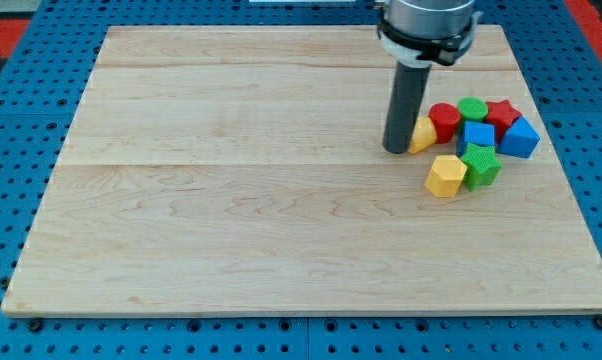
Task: Push the yellow heart to the bottom of the red circle
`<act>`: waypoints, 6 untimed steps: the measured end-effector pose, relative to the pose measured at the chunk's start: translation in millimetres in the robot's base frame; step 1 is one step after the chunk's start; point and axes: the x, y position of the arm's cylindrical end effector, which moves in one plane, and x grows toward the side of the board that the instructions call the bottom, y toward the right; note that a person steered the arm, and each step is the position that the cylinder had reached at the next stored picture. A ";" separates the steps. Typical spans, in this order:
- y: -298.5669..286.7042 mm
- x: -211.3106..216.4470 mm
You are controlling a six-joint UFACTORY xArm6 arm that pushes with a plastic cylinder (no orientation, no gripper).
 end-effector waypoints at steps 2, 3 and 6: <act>10.3 0.0; -22.5 9.0; -138.9 15.7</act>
